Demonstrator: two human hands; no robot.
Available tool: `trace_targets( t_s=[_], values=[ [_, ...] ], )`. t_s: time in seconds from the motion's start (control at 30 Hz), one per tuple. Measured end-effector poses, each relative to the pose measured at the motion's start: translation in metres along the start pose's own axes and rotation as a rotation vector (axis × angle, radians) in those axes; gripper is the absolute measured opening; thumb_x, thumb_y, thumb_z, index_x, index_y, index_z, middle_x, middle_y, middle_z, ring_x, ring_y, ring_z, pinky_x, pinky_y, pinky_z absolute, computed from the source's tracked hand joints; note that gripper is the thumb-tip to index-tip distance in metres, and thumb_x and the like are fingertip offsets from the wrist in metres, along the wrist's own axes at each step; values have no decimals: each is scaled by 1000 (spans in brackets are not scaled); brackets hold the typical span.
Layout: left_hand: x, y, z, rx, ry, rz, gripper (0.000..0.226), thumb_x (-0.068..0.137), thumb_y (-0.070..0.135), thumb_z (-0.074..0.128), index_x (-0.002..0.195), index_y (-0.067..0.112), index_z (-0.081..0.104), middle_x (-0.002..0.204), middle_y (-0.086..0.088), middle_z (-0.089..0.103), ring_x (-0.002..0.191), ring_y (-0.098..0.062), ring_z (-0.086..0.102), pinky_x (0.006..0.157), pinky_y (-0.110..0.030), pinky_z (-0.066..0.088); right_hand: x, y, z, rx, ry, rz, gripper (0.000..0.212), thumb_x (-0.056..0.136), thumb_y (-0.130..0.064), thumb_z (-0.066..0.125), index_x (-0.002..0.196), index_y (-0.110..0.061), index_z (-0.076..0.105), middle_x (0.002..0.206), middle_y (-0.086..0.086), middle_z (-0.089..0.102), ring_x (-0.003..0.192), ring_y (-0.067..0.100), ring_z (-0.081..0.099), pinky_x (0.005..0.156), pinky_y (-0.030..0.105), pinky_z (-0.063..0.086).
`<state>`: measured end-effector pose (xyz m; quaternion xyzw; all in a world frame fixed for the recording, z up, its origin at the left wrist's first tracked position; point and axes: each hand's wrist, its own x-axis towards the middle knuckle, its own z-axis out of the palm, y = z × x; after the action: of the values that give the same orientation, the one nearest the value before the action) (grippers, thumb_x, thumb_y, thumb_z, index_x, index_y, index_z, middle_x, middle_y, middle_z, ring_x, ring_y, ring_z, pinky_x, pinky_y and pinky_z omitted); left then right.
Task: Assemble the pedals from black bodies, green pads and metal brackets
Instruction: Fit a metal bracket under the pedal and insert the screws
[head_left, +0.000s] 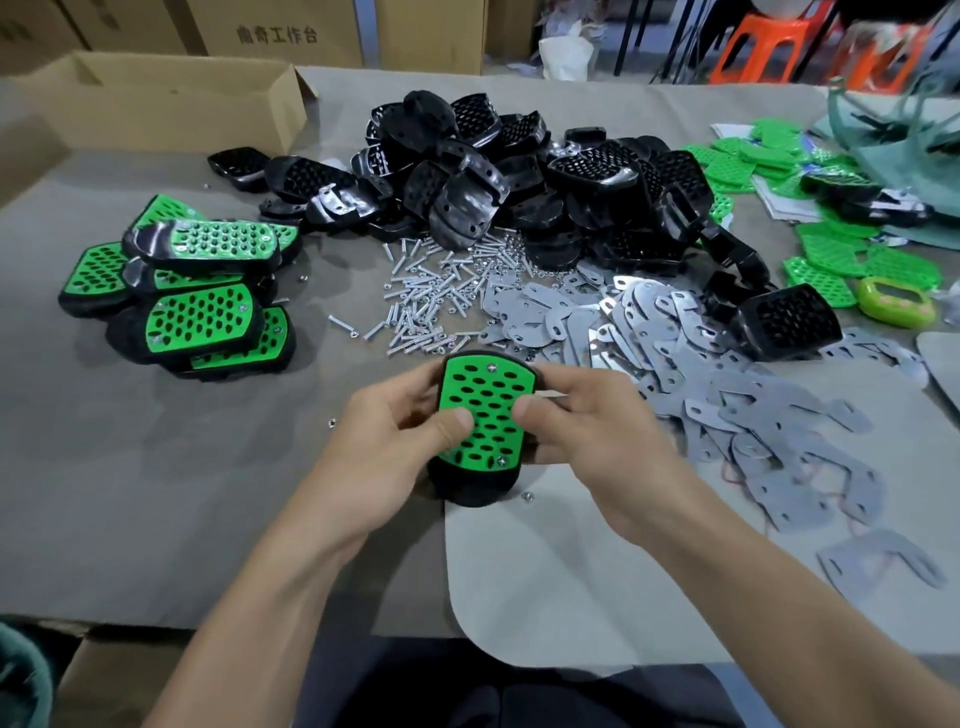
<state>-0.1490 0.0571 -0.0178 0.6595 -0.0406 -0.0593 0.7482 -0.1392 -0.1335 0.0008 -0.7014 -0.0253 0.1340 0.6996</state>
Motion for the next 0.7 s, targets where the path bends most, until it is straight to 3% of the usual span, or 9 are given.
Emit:
trace_targets(
  t_s=[0.07,0.2,0.33,0.47,0.53,0.63,0.7],
  values=[
    [-3,-2,-2,-9,-39,-38,39,84,10,71,121,22,71,110,-6,79,98,-20,76,78,-25,59,2,-1,1,33,5,42,22,97,4,58,110,-5,74,93,16,78,83,31,77,69,36,63],
    [1,-5,1,42,90,-16,37,81,7,72,112,26,75,105,-6,80,98,-28,77,84,-39,63,8,-1,8,55,57,101,21,97,5,58,106,-4,74,90,16,78,77,28,77,63,32,61],
    [1,-9,4,-4,95,-34,37,83,4,77,115,22,74,104,-7,80,96,-27,76,83,-36,63,10,-6,2,30,-26,125,19,100,-4,56,110,-3,72,94,15,78,83,31,77,67,34,63],
    [-4,-6,-6,-62,-125,-51,52,81,0,78,129,18,68,109,-11,78,99,-23,75,84,-29,59,9,-12,-6,-29,-49,94,20,101,-10,57,102,1,74,90,16,78,79,31,77,62,31,60],
    [-6,-4,-12,-55,-253,-61,71,76,-8,74,139,20,61,105,-25,73,97,-25,71,85,-28,55,9,-12,-6,-17,22,78,18,99,-8,60,93,-1,76,84,15,78,73,29,76,58,30,58],
    [-6,-11,-3,8,-141,-17,78,68,-25,67,135,15,61,98,-15,78,92,-25,76,78,-29,59,11,-6,-3,-153,95,-21,16,95,-11,66,89,-9,80,80,12,78,73,34,75,63,44,62],
    [-6,-15,2,72,-53,9,80,67,-33,64,132,14,61,100,-11,79,91,-24,77,78,-29,61,12,-3,-2,-287,110,-93,19,89,-25,68,88,-11,80,79,10,77,76,34,74,70,54,61]
  ],
)
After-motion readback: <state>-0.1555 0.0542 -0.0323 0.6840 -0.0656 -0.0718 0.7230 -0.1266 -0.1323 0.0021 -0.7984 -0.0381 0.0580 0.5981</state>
